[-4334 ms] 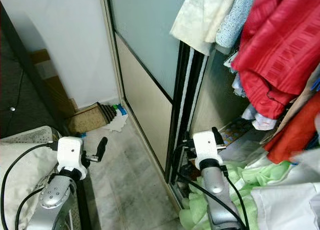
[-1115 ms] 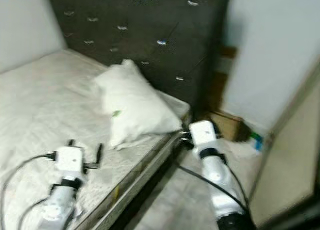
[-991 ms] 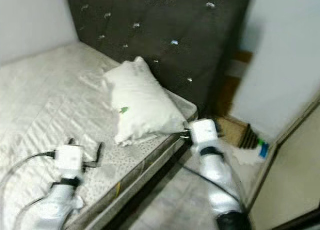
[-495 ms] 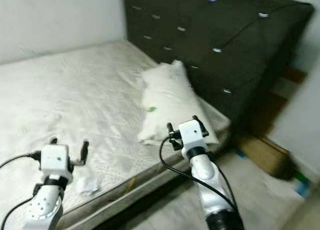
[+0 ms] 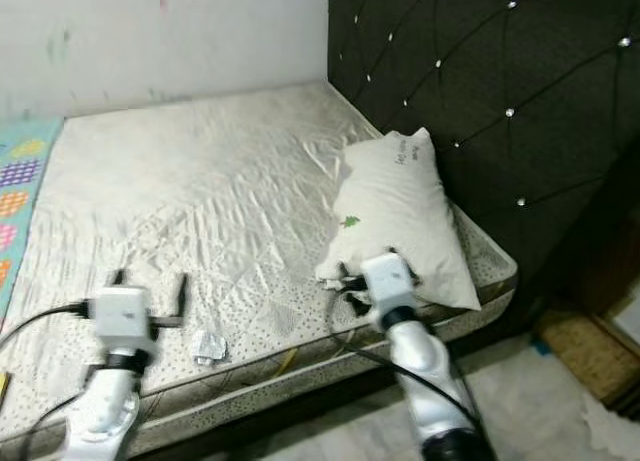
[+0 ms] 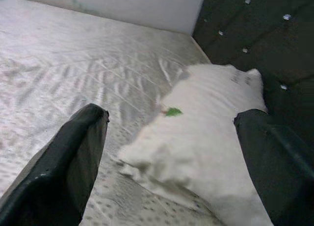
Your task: Clean up the room
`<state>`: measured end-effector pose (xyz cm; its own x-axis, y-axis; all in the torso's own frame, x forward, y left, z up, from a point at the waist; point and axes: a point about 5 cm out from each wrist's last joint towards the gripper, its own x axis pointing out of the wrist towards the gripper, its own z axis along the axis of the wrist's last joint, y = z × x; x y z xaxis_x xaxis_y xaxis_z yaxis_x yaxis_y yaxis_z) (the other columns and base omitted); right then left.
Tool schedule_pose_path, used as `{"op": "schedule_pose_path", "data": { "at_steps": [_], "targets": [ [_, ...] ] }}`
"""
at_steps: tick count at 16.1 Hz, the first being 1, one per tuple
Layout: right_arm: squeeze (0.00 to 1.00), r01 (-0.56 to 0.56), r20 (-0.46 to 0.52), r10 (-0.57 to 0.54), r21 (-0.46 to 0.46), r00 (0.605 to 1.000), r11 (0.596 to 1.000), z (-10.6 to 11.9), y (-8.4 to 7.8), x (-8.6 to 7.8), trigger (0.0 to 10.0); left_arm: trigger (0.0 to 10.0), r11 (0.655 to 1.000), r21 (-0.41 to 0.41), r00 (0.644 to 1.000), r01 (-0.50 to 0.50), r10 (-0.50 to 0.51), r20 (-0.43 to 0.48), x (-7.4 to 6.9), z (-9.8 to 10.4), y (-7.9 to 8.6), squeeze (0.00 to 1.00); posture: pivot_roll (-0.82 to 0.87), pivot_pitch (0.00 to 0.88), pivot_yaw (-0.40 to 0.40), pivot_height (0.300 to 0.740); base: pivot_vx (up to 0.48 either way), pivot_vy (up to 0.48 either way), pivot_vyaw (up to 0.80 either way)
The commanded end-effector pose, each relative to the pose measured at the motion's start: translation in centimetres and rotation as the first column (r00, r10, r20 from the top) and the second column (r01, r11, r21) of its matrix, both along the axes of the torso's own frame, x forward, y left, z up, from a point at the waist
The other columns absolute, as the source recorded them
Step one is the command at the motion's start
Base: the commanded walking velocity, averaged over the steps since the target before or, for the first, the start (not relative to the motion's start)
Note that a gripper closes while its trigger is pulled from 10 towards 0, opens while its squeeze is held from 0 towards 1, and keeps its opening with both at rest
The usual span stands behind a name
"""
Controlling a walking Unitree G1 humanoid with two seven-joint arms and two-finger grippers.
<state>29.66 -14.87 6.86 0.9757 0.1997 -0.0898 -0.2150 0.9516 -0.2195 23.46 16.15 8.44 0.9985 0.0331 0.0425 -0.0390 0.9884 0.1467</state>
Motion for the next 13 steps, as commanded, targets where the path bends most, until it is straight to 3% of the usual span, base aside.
{"op": "schedule_pose_path", "data": {
  "at_steps": [1,9,13],
  "targets": [
    [0.0,-0.008,0.0,0.008,0.015,1.0,1.0,0.05,0.46,0.13,10.0,10.0,1.0,0.02,1.0,-0.008,0.009,-0.013,-0.14,-0.23,0.71,0.0,0.04,0.0,-0.046,0.74,0.0,0.0,0.0],
    [0.0,-0.041,0.015,0.04,0.041,0.999,0.998,0.29,0.83,0.1,10.0,10.0,0.997,-0.055,0.998,0.047,-0.049,-0.032,0.01,-0.32,0.03,0.0,0.03,0.0,-0.047,0.74,0.0,0.0,0.74],
    [0.0,-0.043,0.016,0.042,0.039,0.999,0.998,0.3,0.76,0.07,10.0,10.0,0.995,-0.071,0.996,0.067,-0.07,-0.047,-0.05,-0.55,-0.1,0.0,0.03,0.0,-0.048,0.74,0.0,0.0,0.4]
  ]
}}
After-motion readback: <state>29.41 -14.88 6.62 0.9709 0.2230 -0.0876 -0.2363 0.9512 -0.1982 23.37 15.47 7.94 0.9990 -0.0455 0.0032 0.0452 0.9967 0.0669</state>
